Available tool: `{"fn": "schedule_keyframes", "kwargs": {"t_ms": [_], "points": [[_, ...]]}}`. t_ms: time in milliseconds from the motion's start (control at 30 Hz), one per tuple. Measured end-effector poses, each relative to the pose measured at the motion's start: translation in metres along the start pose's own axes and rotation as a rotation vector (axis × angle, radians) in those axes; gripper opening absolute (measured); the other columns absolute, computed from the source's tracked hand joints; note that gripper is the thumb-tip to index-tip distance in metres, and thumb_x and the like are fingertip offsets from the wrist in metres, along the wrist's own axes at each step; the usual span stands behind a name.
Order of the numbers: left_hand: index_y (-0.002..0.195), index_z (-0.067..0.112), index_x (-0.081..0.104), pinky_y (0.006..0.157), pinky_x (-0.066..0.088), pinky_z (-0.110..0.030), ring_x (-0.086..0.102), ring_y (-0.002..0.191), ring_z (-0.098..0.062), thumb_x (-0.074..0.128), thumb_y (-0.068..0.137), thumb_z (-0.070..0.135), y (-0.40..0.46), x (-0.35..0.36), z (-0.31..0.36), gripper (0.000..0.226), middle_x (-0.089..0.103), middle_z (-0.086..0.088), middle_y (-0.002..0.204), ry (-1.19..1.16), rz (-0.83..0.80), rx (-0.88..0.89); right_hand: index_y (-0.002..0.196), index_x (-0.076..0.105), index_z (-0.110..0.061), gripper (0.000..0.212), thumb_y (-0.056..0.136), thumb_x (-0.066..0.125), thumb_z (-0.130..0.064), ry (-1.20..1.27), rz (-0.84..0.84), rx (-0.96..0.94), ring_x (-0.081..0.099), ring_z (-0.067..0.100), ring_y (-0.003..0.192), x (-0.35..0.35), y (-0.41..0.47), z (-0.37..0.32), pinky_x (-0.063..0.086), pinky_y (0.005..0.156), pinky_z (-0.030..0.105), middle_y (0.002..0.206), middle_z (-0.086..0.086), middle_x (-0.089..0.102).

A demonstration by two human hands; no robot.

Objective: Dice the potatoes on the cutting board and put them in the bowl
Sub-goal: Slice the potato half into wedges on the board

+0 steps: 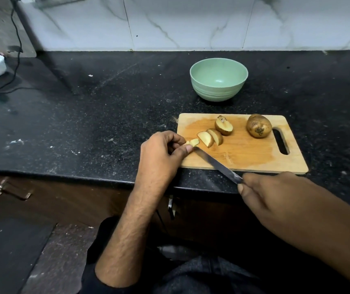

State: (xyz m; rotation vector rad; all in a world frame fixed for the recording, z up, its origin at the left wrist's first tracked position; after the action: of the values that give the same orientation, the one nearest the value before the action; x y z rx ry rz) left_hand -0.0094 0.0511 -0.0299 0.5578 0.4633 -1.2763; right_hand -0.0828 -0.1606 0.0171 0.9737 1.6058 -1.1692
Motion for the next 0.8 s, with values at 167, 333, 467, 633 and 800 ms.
{"fn": "schedule_keyframes", "kwargs": {"t_ms": [167,333,467,633,800], "points": [[0.11,0.031,0.073,0.076,0.041,-0.007,0.055,0.089,0.003,0.081,0.081,0.034,0.007,0.008,0.014,0.03,0.057,0.013,0.099,0.093,-0.065,0.121,0.099,0.048,-0.034,0.032,0.102,0.022,-0.052,0.089,0.074,0.063,0.054,0.009,0.072,0.004,0.001,0.003,0.051,0.071,0.034,0.078,-0.006,0.057],[0.095,0.03,0.078,0.062,0.038,-0.001,0.055,0.079,0.004,0.081,0.082,0.032,0.025,0.011,0.019,0.014,0.059,0.014,0.091,0.146,-0.071,0.124,0.102,0.05,-0.031,0.031,0.104,0.025,-0.049,0.066,0.099,0.073,0.047,0.014,0.069,0.009,0.009,0.003,0.041,0.064,0.033,0.078,-0.005,0.051],[0.092,0.029,0.078,0.062,0.039,-0.002,0.056,0.076,0.003,0.081,0.082,0.03,0.037,0.014,0.023,0.011,0.061,0.012,0.09,0.124,-0.069,0.137,0.104,0.05,-0.031,0.03,0.104,0.025,-0.048,0.069,0.138,0.094,0.049,0.013,0.071,0.009,0.011,0.005,0.04,0.063,0.033,0.077,-0.008,0.052],[0.094,0.028,0.078,0.07,0.037,-0.005,0.058,0.086,0.001,0.082,0.082,0.028,0.047,0.017,0.023,0.013,0.062,0.012,0.092,0.1,-0.069,0.145,0.099,0.046,-0.031,0.03,0.104,0.024,-0.05,0.105,0.11,0.107,0.05,0.008,0.068,0.013,0.005,0.01,0.039,0.059,0.031,0.077,-0.006,0.055],[0.093,0.028,0.077,0.077,0.043,-0.009,0.058,0.09,-0.001,0.074,0.089,0.031,0.046,0.018,0.022,0.006,0.062,0.01,0.094,0.08,-0.045,0.186,0.093,0.041,-0.033,0.028,0.104,0.023,-0.051,0.113,0.134,0.092,0.045,0.005,0.065,0.005,-0.002,0.011,0.037,0.058,0.029,0.076,-0.008,0.052]]}}
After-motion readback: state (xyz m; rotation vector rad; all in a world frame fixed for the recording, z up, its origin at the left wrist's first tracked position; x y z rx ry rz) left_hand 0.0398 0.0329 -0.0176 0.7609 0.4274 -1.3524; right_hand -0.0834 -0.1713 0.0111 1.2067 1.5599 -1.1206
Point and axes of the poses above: each hand's wrist, its own y-axis towards the middle knuckle, its own x-axis out of the palm, z = x × y, the point moved 6 cm from there along y, towards the middle knuckle
